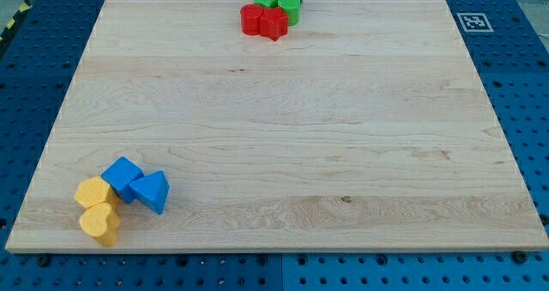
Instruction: Move your arm towards center left
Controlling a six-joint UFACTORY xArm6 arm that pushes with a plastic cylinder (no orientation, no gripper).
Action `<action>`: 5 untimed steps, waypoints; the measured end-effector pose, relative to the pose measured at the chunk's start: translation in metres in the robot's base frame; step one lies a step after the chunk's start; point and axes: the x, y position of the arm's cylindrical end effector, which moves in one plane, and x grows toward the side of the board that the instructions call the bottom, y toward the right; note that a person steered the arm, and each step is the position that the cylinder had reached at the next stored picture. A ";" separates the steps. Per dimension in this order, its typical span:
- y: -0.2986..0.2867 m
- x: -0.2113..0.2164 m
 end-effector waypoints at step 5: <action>0.180 0.020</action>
